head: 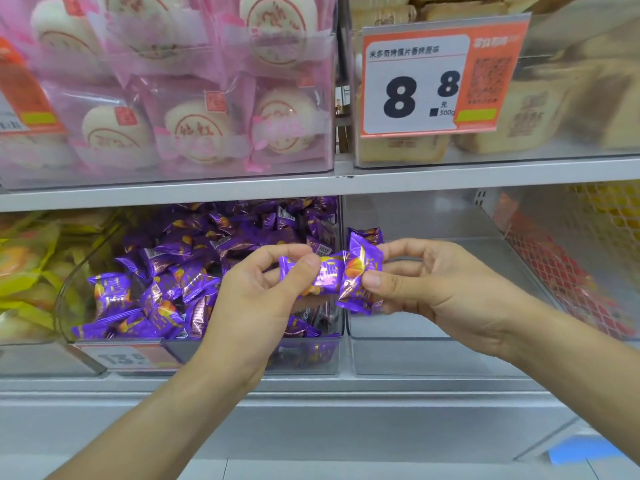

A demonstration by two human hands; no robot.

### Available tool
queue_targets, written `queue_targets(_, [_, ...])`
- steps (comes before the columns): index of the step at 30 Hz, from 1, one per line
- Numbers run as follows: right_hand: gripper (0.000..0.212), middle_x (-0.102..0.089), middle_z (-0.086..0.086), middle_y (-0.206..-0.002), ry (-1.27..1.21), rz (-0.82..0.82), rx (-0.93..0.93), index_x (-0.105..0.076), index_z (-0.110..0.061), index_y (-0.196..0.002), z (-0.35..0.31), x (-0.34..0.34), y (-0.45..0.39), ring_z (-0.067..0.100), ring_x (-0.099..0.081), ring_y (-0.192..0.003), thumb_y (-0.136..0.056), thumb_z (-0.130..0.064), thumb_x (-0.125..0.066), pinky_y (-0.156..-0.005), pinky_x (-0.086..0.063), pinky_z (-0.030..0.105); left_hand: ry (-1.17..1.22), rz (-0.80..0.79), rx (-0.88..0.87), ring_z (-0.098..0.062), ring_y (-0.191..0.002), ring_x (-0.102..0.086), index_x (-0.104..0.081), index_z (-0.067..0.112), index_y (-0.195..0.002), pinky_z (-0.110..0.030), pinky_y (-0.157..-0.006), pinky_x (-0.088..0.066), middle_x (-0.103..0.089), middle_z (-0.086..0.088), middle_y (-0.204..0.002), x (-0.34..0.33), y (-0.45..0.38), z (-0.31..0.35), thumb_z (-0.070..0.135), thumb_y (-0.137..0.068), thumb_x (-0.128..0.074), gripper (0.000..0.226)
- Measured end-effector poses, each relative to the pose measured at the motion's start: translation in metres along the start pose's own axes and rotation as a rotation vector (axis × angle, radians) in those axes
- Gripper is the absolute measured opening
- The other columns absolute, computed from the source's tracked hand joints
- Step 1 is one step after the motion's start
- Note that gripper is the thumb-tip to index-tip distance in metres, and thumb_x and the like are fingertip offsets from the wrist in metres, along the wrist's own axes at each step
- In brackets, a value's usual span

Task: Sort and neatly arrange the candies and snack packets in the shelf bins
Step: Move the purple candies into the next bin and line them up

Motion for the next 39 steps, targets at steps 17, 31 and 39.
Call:
queue_targets(17, [0.062,-0.075,0.016,-0.099,-0.069,0.061,0.047,-0.064,-0.008,-0.114,-0.005,0.001,0.001,0.027,-0.072,-0.086,-0.058,-0.013,-0.090,-0.083,-0.056,0.039,-0.084,-0.091,-0.149,-0.011,-0.093,-0.072,-0.076,0.013,-0.100,-0.021,-0.081,-0.053,-0.077,-0.001,-0.096,-0.019,0.008,0.006,0.034,-0.072,-0.070,0.035])
queue_targets(31, [0.043,-0.076,0.011,-0.091,0.147,0.012,0.202,-0.069,-0.009,-0.095,-0.020,0.009,0.002,0.021,-0.070,-0.080,-0.056,-0.012,-0.087,-0.083,-0.058,0.035,-0.455,-0.253,-0.396,-0.019,-0.102,-0.065,-0.066,0.028,-0.124,-0.028,-0.085,-0.055,-0.066,0.004,-0.109,-0.024,0.012,0.010,0.033,-0.080,-0.075,0.045])
queue_targets(39, [0.038,-0.072,-0.013,-0.082,1.103,0.031,0.216,-0.070,-0.029,-0.087,0.001,0.050,-0.031,-0.002,-0.062,-0.072,-0.059,-0.008,-0.083,-0.062,-0.043,0.008,-0.947,-0.276,-0.353,0.009,-0.099,-0.052,-0.044,0.028,-0.144,-0.001,-0.082,-0.040,-0.048,0.017,-0.117,-0.020,0.003,-0.020,0.039,-0.067,-0.087,0.089])
Point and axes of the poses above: each hand's wrist, its own y-axis away from the middle knuckle, its own x-axis out of the back of the hand, z = x × y, the point moved 6 cm from there along -y, towards the middle knuckle
